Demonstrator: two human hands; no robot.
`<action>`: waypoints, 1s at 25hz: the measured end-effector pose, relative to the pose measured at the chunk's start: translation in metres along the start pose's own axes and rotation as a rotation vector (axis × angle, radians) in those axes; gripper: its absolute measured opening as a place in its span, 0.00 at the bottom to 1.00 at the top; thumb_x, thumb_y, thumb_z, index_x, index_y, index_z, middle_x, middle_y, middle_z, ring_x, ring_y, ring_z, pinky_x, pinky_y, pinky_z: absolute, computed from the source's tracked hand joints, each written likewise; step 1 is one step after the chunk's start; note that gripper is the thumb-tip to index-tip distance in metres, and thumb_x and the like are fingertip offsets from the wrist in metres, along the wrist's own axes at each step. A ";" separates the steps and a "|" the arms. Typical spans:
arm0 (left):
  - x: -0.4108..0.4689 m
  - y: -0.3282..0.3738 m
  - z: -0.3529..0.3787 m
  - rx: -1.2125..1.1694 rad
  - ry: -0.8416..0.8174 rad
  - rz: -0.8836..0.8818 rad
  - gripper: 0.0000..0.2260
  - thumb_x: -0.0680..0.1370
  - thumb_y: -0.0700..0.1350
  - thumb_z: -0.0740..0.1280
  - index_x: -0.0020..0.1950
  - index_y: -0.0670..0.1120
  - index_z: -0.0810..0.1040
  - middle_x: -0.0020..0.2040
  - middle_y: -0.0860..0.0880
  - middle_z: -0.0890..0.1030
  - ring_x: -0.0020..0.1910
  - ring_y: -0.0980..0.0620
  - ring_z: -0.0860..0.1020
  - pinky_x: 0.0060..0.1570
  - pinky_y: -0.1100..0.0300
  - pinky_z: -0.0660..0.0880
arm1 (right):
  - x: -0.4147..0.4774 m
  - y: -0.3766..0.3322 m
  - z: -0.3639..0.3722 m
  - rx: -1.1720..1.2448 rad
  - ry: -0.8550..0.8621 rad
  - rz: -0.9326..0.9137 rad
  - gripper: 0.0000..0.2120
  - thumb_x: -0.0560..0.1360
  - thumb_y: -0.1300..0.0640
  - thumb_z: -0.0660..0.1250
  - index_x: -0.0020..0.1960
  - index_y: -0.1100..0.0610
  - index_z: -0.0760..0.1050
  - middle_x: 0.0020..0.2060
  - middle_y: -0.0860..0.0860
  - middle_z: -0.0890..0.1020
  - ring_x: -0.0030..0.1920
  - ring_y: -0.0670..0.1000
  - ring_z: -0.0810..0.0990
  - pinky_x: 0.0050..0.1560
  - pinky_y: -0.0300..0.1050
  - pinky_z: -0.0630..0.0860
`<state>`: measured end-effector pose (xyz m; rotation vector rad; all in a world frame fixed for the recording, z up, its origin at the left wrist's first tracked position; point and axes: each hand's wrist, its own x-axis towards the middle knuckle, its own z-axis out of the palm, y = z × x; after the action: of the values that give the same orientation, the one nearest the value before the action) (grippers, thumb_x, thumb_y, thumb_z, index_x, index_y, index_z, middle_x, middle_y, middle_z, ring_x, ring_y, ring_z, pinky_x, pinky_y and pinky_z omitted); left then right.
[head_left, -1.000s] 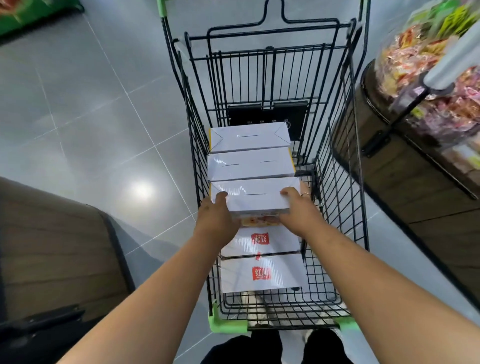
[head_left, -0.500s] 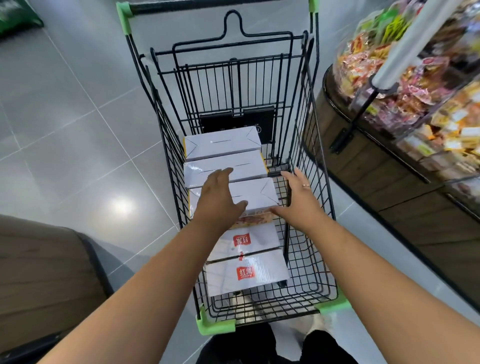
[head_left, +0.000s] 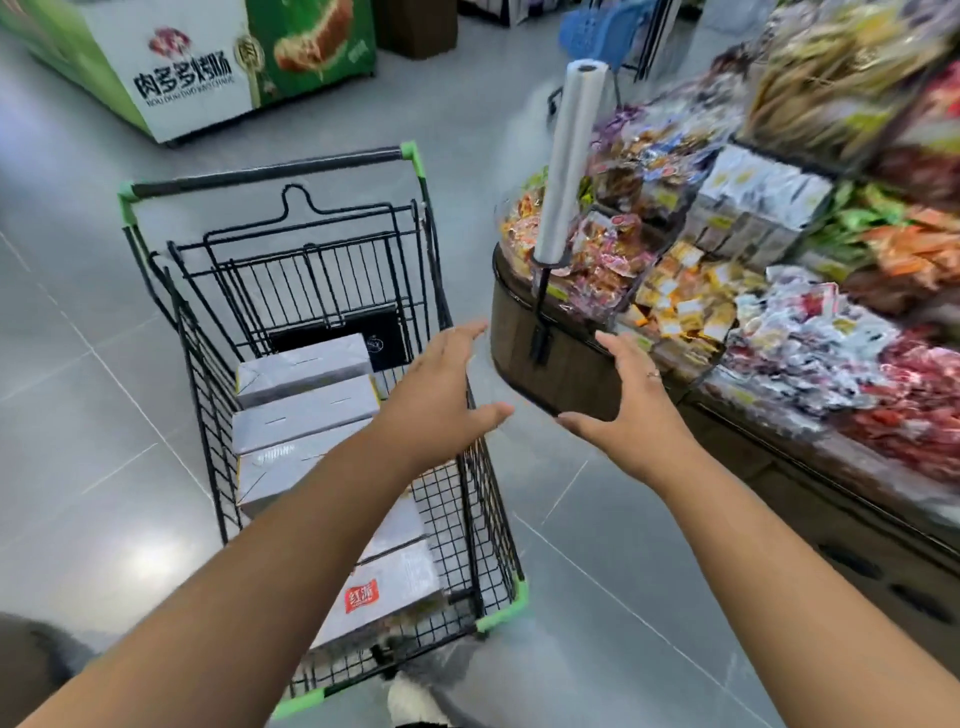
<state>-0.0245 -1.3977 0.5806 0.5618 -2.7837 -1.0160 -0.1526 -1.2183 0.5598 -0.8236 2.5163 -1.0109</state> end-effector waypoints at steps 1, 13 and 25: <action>0.001 0.027 0.007 0.006 -0.026 0.031 0.38 0.74 0.55 0.72 0.77 0.57 0.53 0.77 0.53 0.58 0.75 0.52 0.59 0.70 0.58 0.57 | -0.012 0.012 -0.025 -0.006 0.030 -0.013 0.44 0.69 0.47 0.76 0.76 0.43 0.54 0.78 0.43 0.49 0.77 0.46 0.52 0.66 0.38 0.54; 0.016 0.323 0.148 0.011 -0.308 0.461 0.47 0.65 0.67 0.70 0.77 0.61 0.49 0.78 0.56 0.53 0.76 0.54 0.56 0.73 0.54 0.58 | -0.190 0.183 -0.278 0.069 0.474 0.190 0.46 0.68 0.46 0.76 0.76 0.39 0.51 0.77 0.43 0.51 0.76 0.45 0.53 0.70 0.41 0.54; 0.050 0.542 0.354 -0.015 -0.755 0.993 0.50 0.64 0.61 0.75 0.78 0.58 0.49 0.78 0.53 0.54 0.76 0.56 0.53 0.74 0.60 0.51 | -0.330 0.319 -0.390 -0.004 0.921 0.660 0.47 0.66 0.44 0.77 0.76 0.41 0.52 0.77 0.44 0.53 0.76 0.44 0.53 0.71 0.43 0.58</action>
<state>-0.3186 -0.8237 0.6568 -1.3482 -2.9034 -1.0744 -0.2023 -0.6224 0.6312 0.6429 3.1116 -1.2929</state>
